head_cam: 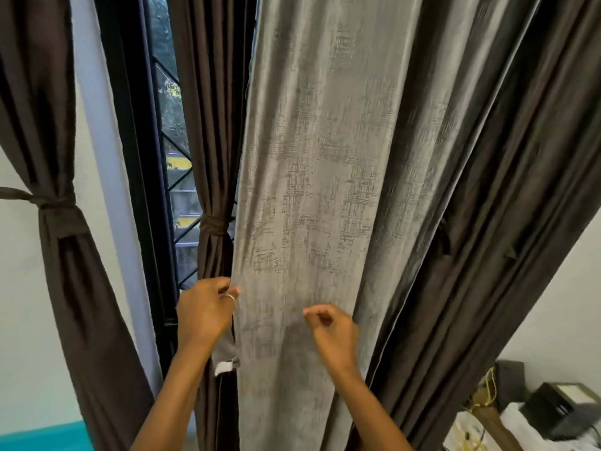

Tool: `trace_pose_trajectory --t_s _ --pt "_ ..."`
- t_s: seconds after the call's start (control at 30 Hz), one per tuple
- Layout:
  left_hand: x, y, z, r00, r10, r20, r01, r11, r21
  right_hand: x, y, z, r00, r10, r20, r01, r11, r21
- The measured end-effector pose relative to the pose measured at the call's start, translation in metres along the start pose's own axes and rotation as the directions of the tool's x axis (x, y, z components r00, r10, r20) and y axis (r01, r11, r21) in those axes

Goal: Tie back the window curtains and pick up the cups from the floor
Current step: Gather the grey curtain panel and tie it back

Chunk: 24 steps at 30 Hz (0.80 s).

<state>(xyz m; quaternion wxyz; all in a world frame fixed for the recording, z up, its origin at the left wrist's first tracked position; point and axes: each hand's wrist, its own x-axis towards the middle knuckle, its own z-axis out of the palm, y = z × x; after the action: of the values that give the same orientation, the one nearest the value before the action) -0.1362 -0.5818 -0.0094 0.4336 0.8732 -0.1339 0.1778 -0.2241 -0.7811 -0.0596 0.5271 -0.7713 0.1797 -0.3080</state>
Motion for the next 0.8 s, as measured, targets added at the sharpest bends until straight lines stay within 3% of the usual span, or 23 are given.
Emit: trace_pose_trajectory --t_s 0.07,0.13,0.27,0.4,0.63,0.8 --pt "0.000 -0.003 0.000 1.000 0.023 -0.013 -0.023 1.000 0.014 0.011 0.009 -0.025 0.981 0.045 -0.190 -0.056 0.997 -0.052" --pt "0.002 -0.007 0.003 0.999 0.039 -0.030 -0.037 0.998 0.042 0.027 0.011 -0.045 0.966 0.023 -0.258 -0.044 0.996 -0.074" --pt "0.005 -0.010 0.012 0.998 0.056 -0.031 -0.053 0.995 0.084 0.065 0.000 -0.069 0.996 -0.072 -0.043 0.064 0.985 -0.158" --pt "0.002 -0.002 0.013 0.999 0.040 -0.033 -0.034 0.986 0.165 0.090 -0.011 -0.079 0.983 -0.062 0.176 0.083 0.990 -0.112" --pt "0.008 -0.009 0.001 0.998 0.010 -0.067 0.005 0.976 0.220 0.112 0.006 -0.099 0.985 -0.163 0.062 0.174 0.907 -0.383" --pt "0.001 0.001 0.011 0.995 0.000 -0.098 0.023 0.973 0.228 0.102 0.010 -0.096 0.980 -0.197 -0.024 0.174 0.911 -0.373"
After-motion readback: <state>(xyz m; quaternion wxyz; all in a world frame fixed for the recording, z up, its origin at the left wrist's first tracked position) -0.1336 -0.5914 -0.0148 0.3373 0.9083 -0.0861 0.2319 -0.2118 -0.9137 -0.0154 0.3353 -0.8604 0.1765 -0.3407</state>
